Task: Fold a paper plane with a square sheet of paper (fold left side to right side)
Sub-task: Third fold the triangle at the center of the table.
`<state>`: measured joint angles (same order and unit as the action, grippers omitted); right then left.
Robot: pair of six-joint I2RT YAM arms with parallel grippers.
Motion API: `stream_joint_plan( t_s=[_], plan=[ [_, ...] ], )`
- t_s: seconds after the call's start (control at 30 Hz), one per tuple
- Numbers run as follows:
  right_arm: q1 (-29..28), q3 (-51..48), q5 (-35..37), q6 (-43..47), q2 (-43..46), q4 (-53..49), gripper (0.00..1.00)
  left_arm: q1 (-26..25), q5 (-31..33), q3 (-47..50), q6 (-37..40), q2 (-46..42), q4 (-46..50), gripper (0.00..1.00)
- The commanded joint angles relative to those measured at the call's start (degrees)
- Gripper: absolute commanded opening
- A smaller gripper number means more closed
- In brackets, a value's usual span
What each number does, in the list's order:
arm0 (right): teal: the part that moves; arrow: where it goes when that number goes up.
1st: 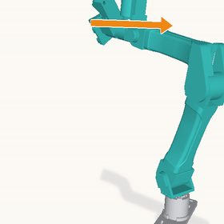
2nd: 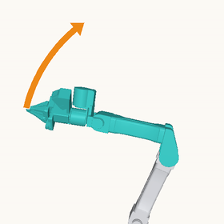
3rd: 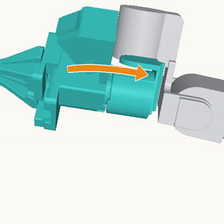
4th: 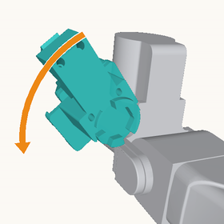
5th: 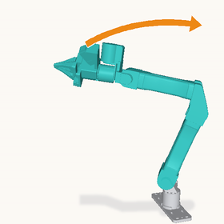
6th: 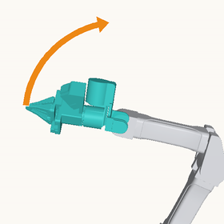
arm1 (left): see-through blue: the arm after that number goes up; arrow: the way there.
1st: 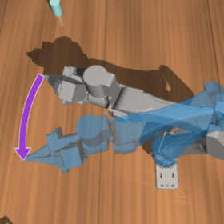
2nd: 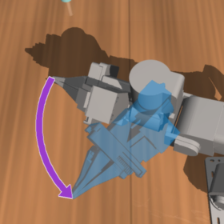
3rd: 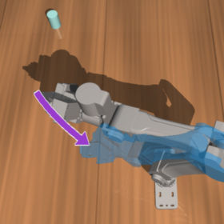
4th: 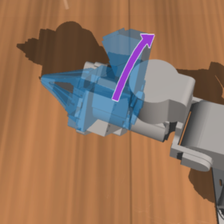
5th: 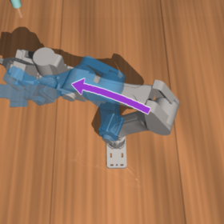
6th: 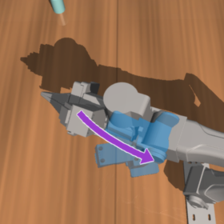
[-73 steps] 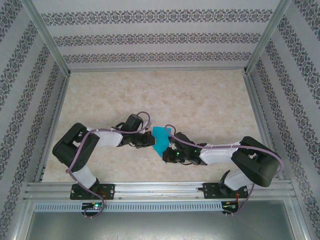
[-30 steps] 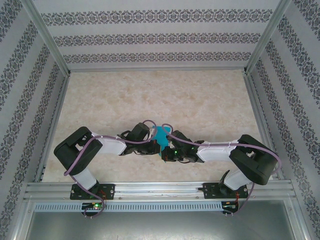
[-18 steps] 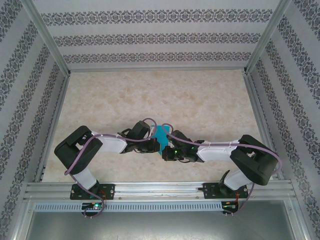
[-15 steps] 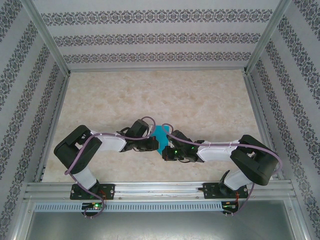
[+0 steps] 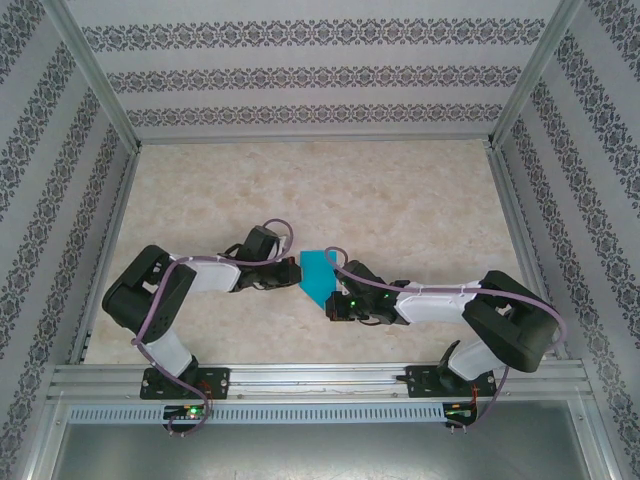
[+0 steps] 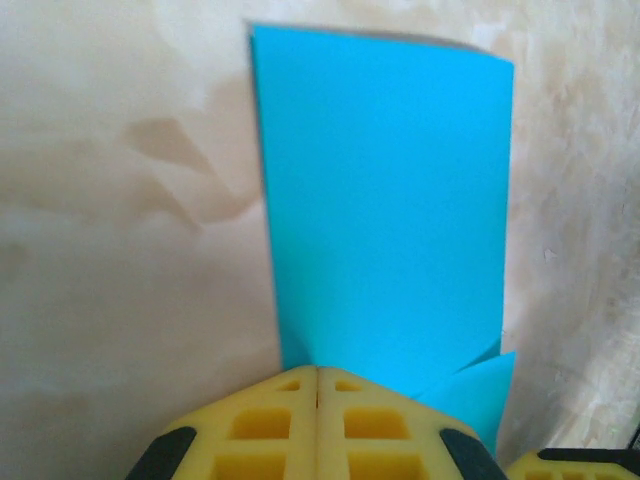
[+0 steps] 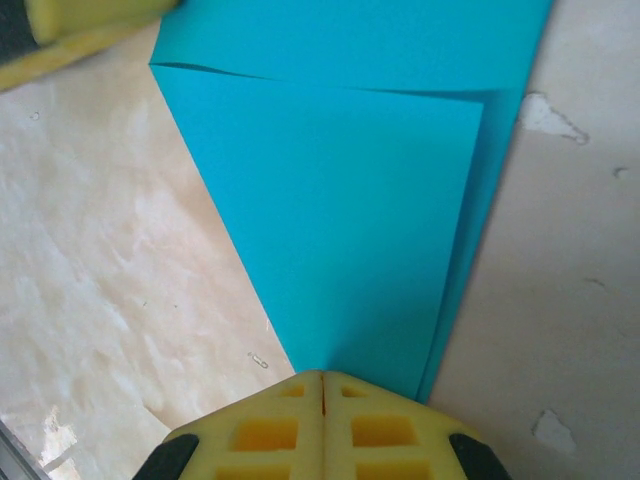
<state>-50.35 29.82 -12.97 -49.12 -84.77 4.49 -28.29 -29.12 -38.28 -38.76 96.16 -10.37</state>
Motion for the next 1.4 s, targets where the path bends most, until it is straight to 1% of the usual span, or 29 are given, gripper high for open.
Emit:
stream_joint_plan(
  t_s=[0.0,0.13,0.27,0.47,0.53,0.63,0.77,1.0,1.13,1.37],
  plan=[
    [0.1,-3.8,2.3,0.3,-1.3,-14.1,0.0,3.3,3.3,-1.6,4.4,-1.8,6.0,0.0],
    [0.1,-2.6,2.2,0.7,-2.1,-14.4,0.0,4.8,3.5,-2.8,6.3,-6.0,9.7,0.0],
    [0.2,-1.2,2.3,1.1,-3.4,-15.0,0.0,4.8,3.0,-2.2,7.6,-10.5,11.7,0.0],
    [0.4,-1.2,2.3,1.0,-3.9,-14.5,0.0,3.7,-4.1,0.9,7.0,-13.8,9.9,0.0],
    [0.4,-1.6,2.4,0.9,-3.9,-13.8,0.0,2.7,-6.1,2.0,6.0,-14.5,8.2,0.0],
    [0.4,-1.6,2.0,1.0,-4.2,-13.2,0.0,0.3,-7.6,3.3,4.0,-15.0,4.9,0.0],
    [0.5,-1.6,1.6,1.1,-4.5,-13.2,0.0,-3.3,-8.2,2.3,2.1,-12.1,0.8,0.0],
    [0.5,-1.9,2.0,0.9,-3.9,-13.3,0.0,-8.5,-7.0,-2.9,1.5,-1.7,-1.5,0.0],
    [0.5,-2.1,1.8,0.9,-3.7,-13.4,0.0,-9.0,-4.4,-3.1,1.8,1.0,-1.0,0.0],
    [0.5,-2.1,1.4,0.7,-1.8,-13.1,0.0,-9.0,-0.6,-2.2,2.5,3.6,2.9,0.0]
  ],
)
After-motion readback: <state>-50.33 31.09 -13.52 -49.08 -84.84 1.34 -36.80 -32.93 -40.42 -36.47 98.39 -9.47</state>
